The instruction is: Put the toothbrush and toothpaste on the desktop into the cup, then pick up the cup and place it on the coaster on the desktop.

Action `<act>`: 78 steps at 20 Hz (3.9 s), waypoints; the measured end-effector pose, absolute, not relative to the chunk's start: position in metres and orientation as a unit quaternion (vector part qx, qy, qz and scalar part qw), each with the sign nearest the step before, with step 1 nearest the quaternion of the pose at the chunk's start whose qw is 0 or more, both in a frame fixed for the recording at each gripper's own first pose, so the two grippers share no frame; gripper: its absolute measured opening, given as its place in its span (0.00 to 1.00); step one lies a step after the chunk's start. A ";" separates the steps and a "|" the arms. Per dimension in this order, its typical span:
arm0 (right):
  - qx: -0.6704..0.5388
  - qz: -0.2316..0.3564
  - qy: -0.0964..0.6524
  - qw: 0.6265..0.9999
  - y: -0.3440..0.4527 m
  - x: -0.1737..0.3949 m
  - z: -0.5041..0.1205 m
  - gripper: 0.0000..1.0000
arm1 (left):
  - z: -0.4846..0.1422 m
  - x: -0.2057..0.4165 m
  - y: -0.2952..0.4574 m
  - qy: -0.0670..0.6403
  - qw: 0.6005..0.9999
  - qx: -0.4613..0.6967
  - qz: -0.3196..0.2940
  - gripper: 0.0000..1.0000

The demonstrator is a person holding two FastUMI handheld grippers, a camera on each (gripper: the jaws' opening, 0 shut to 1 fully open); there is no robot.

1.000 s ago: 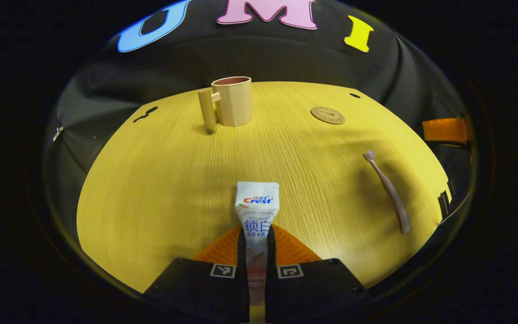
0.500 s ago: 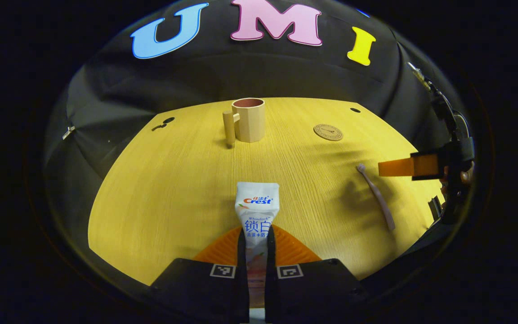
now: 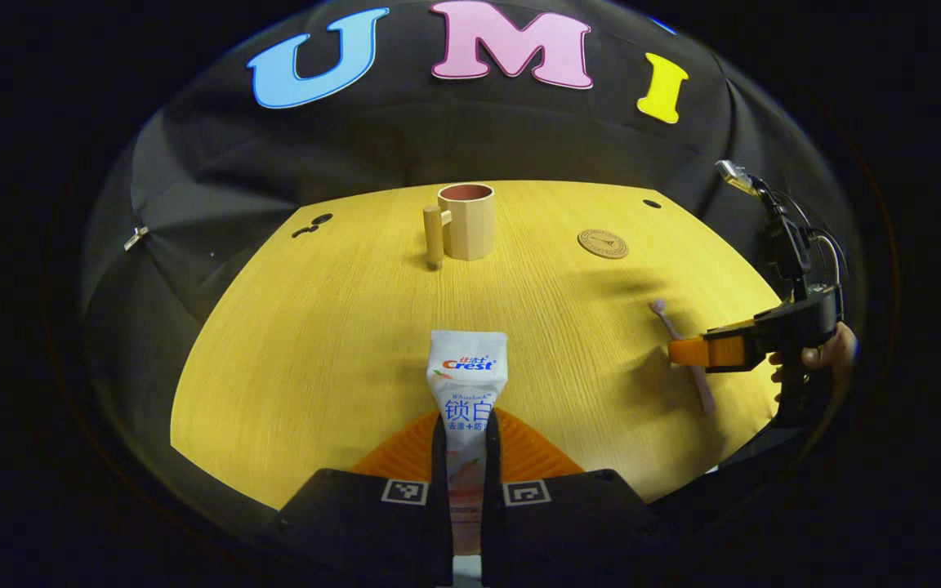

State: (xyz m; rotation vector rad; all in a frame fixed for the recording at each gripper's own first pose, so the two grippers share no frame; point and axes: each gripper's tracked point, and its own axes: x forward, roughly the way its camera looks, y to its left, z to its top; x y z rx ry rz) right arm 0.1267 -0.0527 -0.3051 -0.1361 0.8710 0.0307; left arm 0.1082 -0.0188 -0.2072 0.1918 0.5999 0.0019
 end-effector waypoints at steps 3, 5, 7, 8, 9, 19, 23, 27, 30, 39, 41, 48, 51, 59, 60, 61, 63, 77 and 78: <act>-0.067 0.002 0.431 0.900 -0.056 0.125 -0.309 0.95 | -0.208 0.106 -0.017 0.298 0.950 0.096 0.000 0.19; -0.067 -0.002 0.438 0.896 -0.053 0.121 -0.310 0.67 | -0.210 0.107 -0.017 0.301 0.949 0.095 -0.001 0.19; -0.083 0.019 0.443 0.893 -0.046 0.119 -0.312 0.36 | -0.210 0.108 -0.019 0.300 0.949 0.096 -0.003 0.19; -0.092 0.020 0.442 0.892 -0.046 0.116 -0.314 0.24 | -0.210 0.109 -0.020 0.299 0.949 0.097 -0.005 0.19; -0.099 0.029 0.438 0.893 -0.042 0.117 -0.311 0.12 | -0.211 0.110 -0.022 0.300 0.949 0.098 -0.007 0.19; -0.064 0.109 0.451 0.884 -0.049 0.113 -0.295 0.05 | -0.210 0.121 -0.027 0.295 0.953 0.063 0.001 0.19; -0.041 0.127 0.432 0.892 -0.053 0.117 -0.264 0.05 | -0.179 0.139 -0.021 0.267 0.963 0.026 0.017 0.19; -0.045 0.140 0.415 0.898 -0.059 0.118 -0.240 0.05 | -0.130 0.175 -0.019 0.219 0.975 -0.024 0.021 0.19; -0.025 0.147 0.413 0.898 -0.057 0.120 -0.226 0.05 | -0.085 0.206 -0.016 0.167 0.984 -0.051 0.020 0.19; 0.000 0.171 0.419 0.892 -0.058 0.135 -0.198 0.05 | 0.001 0.317 -0.025 0.045 0.994 -0.100 0.016 0.18; 0.006 0.174 0.421 0.890 -0.057 0.137 -0.196 0.05 | 0.008 0.341 -0.027 0.032 0.994 -0.105 0.016 0.18; 0.001 0.192 0.433 0.881 -0.054 0.132 -0.200 0.05 | 0.016 0.412 -0.031 -0.013 0.990 -0.138 0.010 0.18; -0.001 0.190 0.439 0.878 -0.058 0.127 -0.205 0.05 | -0.002 0.435 -0.031 -0.015 0.985 -0.172 0.004 0.18; 0.014 0.198 0.462 0.864 -0.048 0.111 -0.223 0.06 | -0.046 0.467 -0.023 -0.021 0.982 -0.186 0.028 0.19; 0.018 0.196 0.465 0.863 -0.048 0.110 -0.226 0.05 | -0.053 0.465 -0.021 -0.015 0.982 -0.185 0.031 0.19; 0.022 0.195 0.467 0.862 -0.047 0.107 -0.229 0.05 | -0.059 0.464 -0.020 -0.010 0.983 -0.180 0.039 0.21; 0.022 0.193 0.468 0.862 -0.049 0.106 -0.231 0.05 | -0.065 0.458 -0.021 -0.005 0.985 -0.167 0.040 0.31; 0.035 0.238 0.389 0.889 0.007 0.180 -0.191 0.05 | -0.065 0.243 0.003 0.040 0.994 -0.072 0.064 0.97; 0.035 0.245 0.379 0.892 0.016 0.189 -0.185 0.05 | -0.076 0.229 0.005 0.052 0.993 -0.076 0.069 0.97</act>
